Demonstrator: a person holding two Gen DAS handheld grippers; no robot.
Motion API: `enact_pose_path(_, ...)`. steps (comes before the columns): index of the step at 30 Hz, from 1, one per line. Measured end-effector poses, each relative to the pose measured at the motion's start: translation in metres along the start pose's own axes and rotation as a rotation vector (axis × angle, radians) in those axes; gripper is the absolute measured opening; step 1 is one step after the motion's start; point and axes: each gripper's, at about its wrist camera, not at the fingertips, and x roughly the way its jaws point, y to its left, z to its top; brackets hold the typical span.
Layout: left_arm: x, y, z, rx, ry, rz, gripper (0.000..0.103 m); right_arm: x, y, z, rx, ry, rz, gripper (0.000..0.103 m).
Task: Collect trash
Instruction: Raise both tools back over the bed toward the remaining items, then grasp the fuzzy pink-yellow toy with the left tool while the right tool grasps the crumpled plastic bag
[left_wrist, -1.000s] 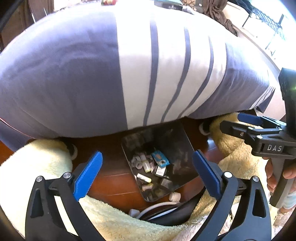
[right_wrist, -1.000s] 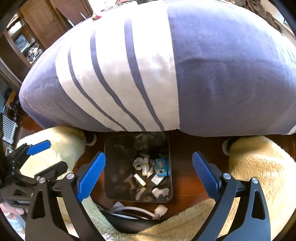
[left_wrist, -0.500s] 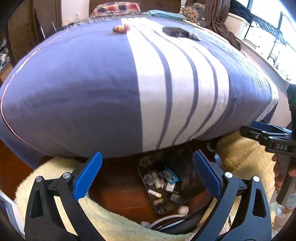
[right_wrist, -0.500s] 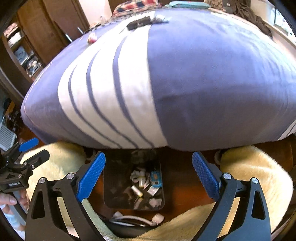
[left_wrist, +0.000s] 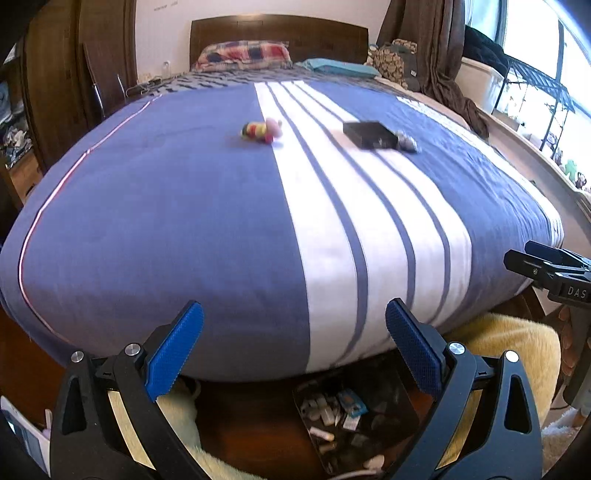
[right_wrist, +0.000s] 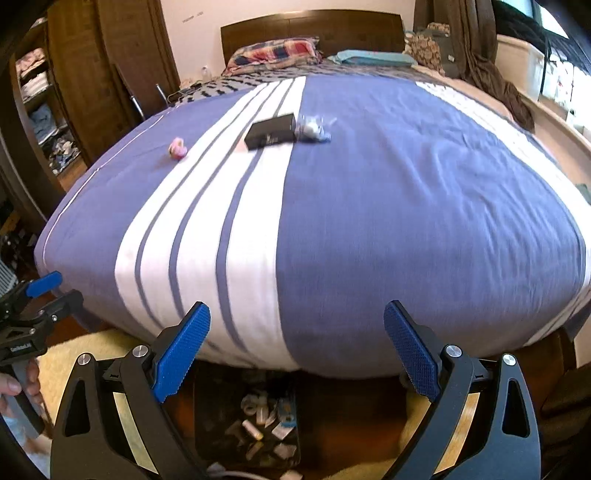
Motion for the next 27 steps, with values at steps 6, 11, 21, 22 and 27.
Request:
enact_pose_path(6,0.017,0.005,0.031,0.003,-0.021,0.018,0.094,0.014,-0.005,0.030,0.004,-0.018,-0.020,0.095)
enact_pose_path(11,0.043,0.011,0.056,0.006,-0.009,0.031,0.094,0.034,-0.009,0.054,0.004,-0.019,-0.031,0.095)
enact_pose_path(21,0.101,0.023,0.106,-0.015,0.005,0.064,0.094,0.093,-0.019,0.100,0.012,0.000,-0.058,0.095)
enact_pose_path(22,0.107,0.023,0.110,-0.017,0.005,0.071,0.094,0.100,-0.021,0.106,0.009,-0.001,-0.059,0.094)
enact_pose_path(27,0.144,0.031,0.136,-0.043,0.017,0.110,0.094,0.124,-0.023,0.130,-0.017,-0.003,-0.082,0.078)
